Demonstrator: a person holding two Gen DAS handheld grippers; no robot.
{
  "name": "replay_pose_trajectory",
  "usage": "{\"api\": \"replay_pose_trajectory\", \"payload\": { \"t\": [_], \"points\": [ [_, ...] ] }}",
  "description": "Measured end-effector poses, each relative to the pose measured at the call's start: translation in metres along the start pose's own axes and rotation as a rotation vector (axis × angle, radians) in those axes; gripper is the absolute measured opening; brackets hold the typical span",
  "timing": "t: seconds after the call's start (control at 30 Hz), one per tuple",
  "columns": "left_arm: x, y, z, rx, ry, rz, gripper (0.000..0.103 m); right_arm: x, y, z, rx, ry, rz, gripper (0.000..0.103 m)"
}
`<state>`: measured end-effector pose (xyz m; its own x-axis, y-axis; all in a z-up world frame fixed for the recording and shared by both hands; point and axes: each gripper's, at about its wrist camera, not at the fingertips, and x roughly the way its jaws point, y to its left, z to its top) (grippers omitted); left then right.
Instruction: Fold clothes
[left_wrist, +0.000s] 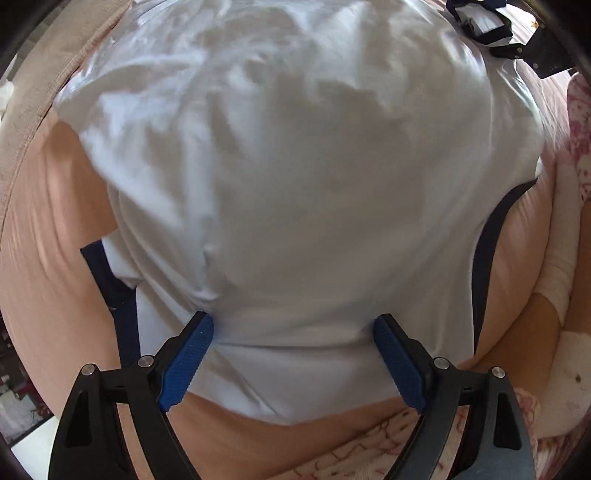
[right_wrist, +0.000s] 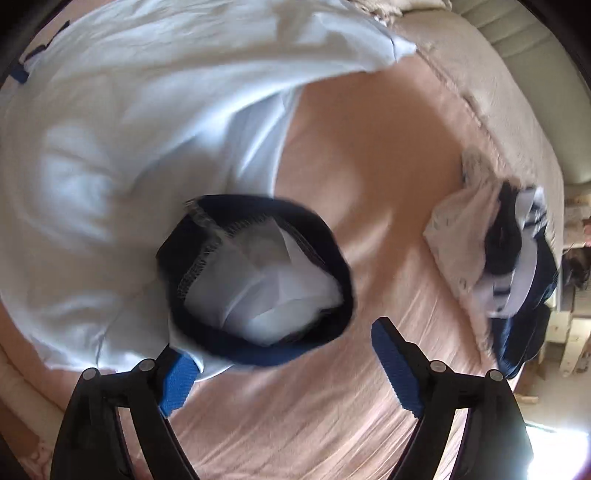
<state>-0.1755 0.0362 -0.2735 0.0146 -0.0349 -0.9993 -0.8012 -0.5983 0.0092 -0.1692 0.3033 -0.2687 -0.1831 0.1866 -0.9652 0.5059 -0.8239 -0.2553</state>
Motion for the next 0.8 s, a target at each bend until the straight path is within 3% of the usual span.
{"api": "replay_pose_trajectory", "payload": {
  "t": [0.03,0.13,0.17,0.23,0.27,0.3,0.4,0.5,0.53,0.57,0.63,0.7,0.8],
  "points": [
    [-0.012,0.006,0.004,-0.010,-0.062,-0.025,0.089,-0.007,-0.006,0.002,0.028,-0.027,0.006,0.086],
    [-0.034,0.023,0.031,-0.081,-0.269,-0.054,0.089,-0.032,-0.001,0.029,0.066,-0.214,-0.029,0.086],
    [-0.026,0.029,0.041,-0.101,-0.265,-0.080,0.089,-0.031,0.005,0.039,0.067,-0.229,-0.035,0.086],
    [-0.010,0.039,0.060,-0.134,-0.243,-0.116,0.089,-0.006,0.019,0.057,0.028,-0.126,-0.046,0.086],
    [0.001,0.045,0.062,-0.140,-0.199,-0.096,0.089,0.001,0.019,0.055,0.017,-0.091,-0.060,0.087],
    [0.008,0.051,0.060,-0.137,-0.169,-0.076,0.089,0.000,0.013,0.050,0.018,-0.081,-0.077,0.094],
    [0.005,0.074,0.032,-0.104,-0.142,-0.025,0.089,0.003,-0.008,0.020,0.014,-0.003,-0.115,0.096],
    [0.003,0.120,-0.002,-0.196,-0.071,-0.032,0.089,0.000,-0.027,-0.015,0.021,0.059,-0.107,0.098],
    [-0.004,0.137,-0.012,-0.239,-0.104,-0.042,0.089,-0.004,-0.032,-0.024,0.028,0.063,-0.094,0.098],
    [-0.012,0.153,-0.021,-0.271,-0.147,-0.035,0.089,-0.011,-0.036,-0.027,0.052,0.049,-0.080,0.098],
    [-0.022,0.176,-0.033,-0.308,-0.198,0.018,0.088,-0.038,-0.035,-0.020,0.111,-0.065,-0.021,0.098],
    [-0.016,0.183,-0.033,-0.279,-0.179,0.054,0.088,-0.060,-0.027,-0.008,0.140,-0.170,0.044,0.099],
    [0.003,0.178,-0.028,-0.202,-0.124,0.064,0.084,-0.067,0.006,0.020,0.083,-0.221,0.112,0.099]
  ]
}}
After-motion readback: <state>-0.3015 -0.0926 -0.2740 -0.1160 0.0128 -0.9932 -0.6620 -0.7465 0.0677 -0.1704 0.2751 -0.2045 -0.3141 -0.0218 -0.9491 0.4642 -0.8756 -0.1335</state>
